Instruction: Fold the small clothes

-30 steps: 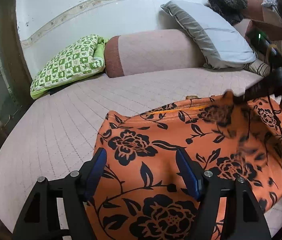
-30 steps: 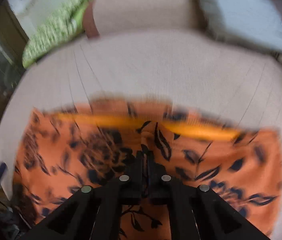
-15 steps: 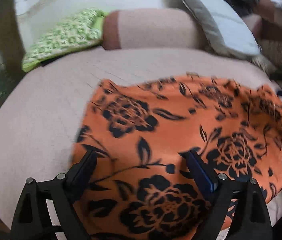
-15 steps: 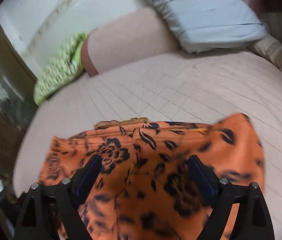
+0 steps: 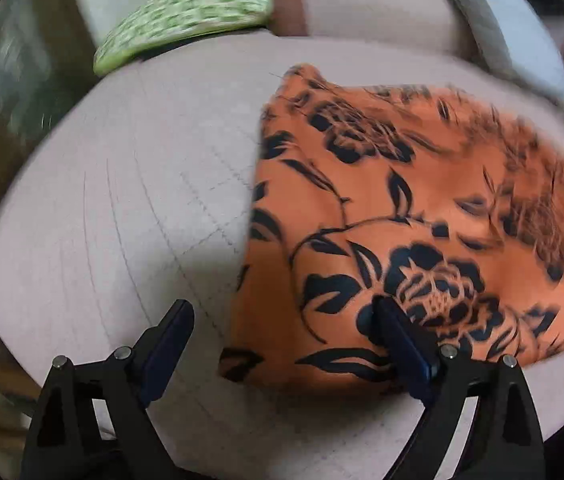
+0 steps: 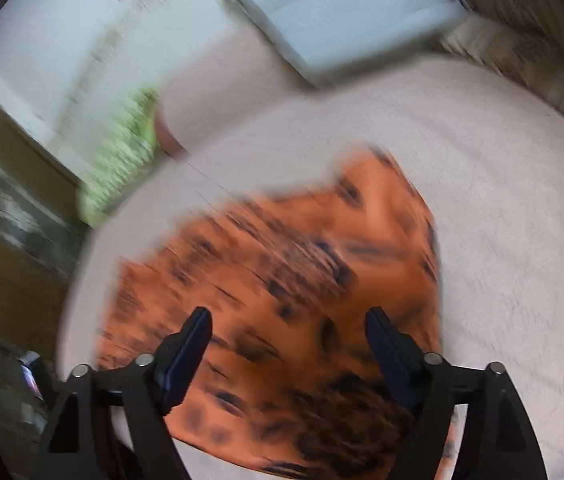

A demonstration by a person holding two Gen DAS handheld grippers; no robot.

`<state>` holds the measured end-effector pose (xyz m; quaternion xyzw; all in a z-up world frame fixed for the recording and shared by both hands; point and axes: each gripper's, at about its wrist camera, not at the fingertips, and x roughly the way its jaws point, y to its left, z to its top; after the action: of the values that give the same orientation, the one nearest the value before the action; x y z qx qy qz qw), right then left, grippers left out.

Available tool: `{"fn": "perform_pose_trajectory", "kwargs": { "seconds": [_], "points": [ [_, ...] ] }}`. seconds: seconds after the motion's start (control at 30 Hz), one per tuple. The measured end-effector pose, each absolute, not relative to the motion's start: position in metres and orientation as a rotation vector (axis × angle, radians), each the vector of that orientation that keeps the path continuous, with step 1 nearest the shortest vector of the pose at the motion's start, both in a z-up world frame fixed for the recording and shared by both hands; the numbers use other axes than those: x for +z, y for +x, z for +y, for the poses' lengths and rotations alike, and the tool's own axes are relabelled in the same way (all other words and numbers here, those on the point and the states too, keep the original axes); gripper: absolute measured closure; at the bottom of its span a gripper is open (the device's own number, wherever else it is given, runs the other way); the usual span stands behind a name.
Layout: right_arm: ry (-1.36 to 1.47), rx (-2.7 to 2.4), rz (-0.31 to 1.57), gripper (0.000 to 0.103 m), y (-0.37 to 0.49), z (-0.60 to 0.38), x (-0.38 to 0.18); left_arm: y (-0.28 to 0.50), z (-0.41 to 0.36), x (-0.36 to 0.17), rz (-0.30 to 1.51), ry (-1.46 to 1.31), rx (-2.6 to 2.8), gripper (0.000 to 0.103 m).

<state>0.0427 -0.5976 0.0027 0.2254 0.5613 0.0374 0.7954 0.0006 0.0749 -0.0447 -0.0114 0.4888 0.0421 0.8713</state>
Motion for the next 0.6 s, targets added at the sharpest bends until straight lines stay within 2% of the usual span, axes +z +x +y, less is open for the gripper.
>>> {"fn": "perform_pose_trajectory", "kwargs": {
  "seconds": [0.03,0.17,0.23,0.3,0.33,0.37,0.43,0.5,0.6],
  "points": [
    [0.522,0.070,1.155,0.030,0.036,-0.604,0.006,0.000,0.078,-0.041,1.041,-0.041,0.100,0.010],
    [0.529,0.079,1.036,0.030,0.025,-0.604,0.051,-0.021,0.075,-0.001,0.874,-0.015,0.133,0.012],
    [0.558,0.177,1.009,0.027,0.023,-0.599,0.055,-0.025,0.067,0.004,0.847,-0.006,0.091,0.012],
    [0.540,0.152,1.076,0.024,0.024,-0.598,0.030,-0.016,0.050,-0.011,0.903,0.093,0.089,0.012],
    [0.537,0.068,1.176,0.025,0.029,-0.605,0.004,-0.010,0.044,-0.027,0.973,0.154,0.109,0.012],
    [0.617,0.051,1.154,0.028,0.025,-0.616,-0.004,-0.002,0.045,-0.048,1.061,0.160,0.114,0.011],
    [0.679,0.018,1.125,0.029,0.025,-0.621,0.015,-0.005,0.061,-0.039,1.049,0.015,0.128,0.011],
    [0.600,0.035,1.102,0.028,0.035,-0.612,0.040,-0.003,0.065,-0.026,1.034,-0.044,0.124,0.012],
    [0.575,0.135,1.025,0.028,0.054,-0.604,0.063,-0.003,0.060,0.002,0.911,-0.051,0.103,0.012]
  ]
}}
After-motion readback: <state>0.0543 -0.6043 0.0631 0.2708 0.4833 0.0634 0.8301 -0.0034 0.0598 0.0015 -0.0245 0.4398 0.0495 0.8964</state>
